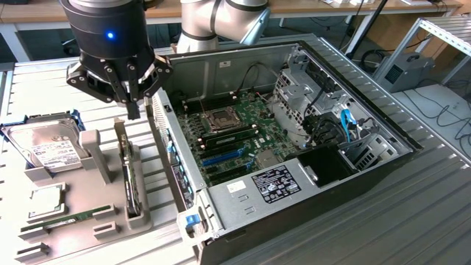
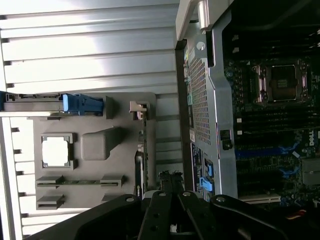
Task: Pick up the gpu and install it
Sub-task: 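Reach for the gpu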
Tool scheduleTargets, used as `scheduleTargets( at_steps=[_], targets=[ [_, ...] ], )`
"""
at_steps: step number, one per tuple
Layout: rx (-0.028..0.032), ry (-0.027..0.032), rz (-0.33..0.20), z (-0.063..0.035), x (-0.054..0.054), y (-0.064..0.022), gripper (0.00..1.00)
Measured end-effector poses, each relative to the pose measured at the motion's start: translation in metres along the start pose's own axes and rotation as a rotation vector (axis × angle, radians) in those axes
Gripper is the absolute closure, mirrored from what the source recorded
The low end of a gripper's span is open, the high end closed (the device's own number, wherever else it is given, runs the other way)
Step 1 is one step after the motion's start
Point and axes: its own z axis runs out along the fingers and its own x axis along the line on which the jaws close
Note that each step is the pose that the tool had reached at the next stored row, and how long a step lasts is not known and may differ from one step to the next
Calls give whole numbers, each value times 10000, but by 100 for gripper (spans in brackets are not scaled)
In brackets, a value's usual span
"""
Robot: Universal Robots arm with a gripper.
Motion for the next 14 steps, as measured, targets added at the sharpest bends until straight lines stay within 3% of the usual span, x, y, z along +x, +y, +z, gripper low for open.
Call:
scheduleTargets(
  at_steps=[14],
  targets=[
    [31,-2,-1,5,-3,-43,89]
  ],
)
